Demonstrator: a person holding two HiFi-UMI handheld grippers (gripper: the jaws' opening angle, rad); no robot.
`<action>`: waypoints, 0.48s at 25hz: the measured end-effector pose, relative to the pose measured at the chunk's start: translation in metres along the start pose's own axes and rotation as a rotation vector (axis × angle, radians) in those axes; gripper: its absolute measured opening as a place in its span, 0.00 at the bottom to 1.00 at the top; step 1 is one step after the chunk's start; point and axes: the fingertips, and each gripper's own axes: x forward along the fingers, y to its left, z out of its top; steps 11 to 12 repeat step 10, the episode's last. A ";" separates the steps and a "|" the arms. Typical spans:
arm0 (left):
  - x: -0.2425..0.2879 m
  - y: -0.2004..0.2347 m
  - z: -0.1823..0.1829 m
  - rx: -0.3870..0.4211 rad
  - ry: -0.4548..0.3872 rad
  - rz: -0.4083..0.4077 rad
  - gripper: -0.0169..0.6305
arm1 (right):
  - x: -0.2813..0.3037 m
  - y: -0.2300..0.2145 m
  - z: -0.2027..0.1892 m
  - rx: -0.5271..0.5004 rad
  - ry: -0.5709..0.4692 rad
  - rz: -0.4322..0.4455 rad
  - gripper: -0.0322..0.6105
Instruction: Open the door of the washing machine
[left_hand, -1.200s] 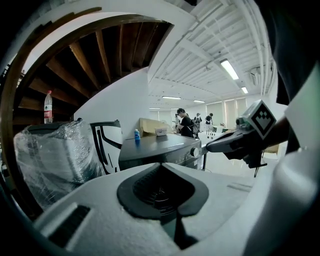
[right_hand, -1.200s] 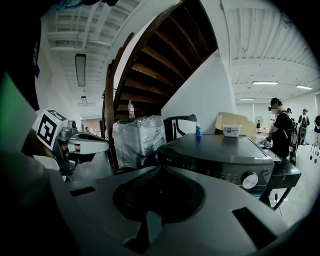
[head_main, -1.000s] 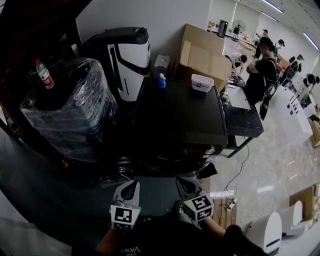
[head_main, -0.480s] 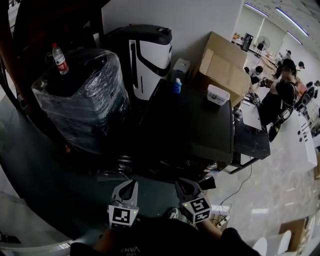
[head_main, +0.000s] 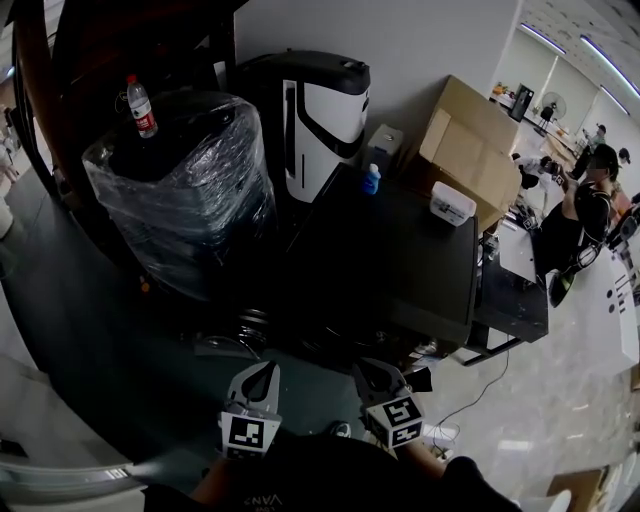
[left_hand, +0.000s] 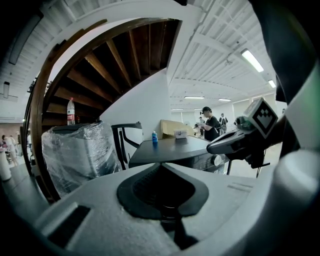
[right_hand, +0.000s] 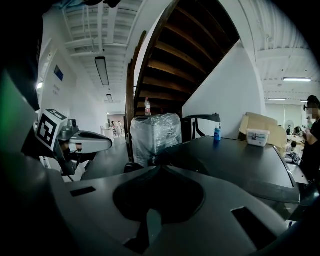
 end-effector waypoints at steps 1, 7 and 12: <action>0.000 0.000 0.000 -0.002 0.002 0.002 0.05 | 0.000 0.000 0.000 0.000 0.000 0.003 0.06; -0.001 0.003 -0.002 -0.006 0.009 0.012 0.05 | 0.002 0.003 0.000 0.005 0.001 0.012 0.06; -0.001 0.008 -0.003 -0.011 0.005 0.018 0.05 | 0.003 0.003 -0.001 0.009 0.001 0.010 0.06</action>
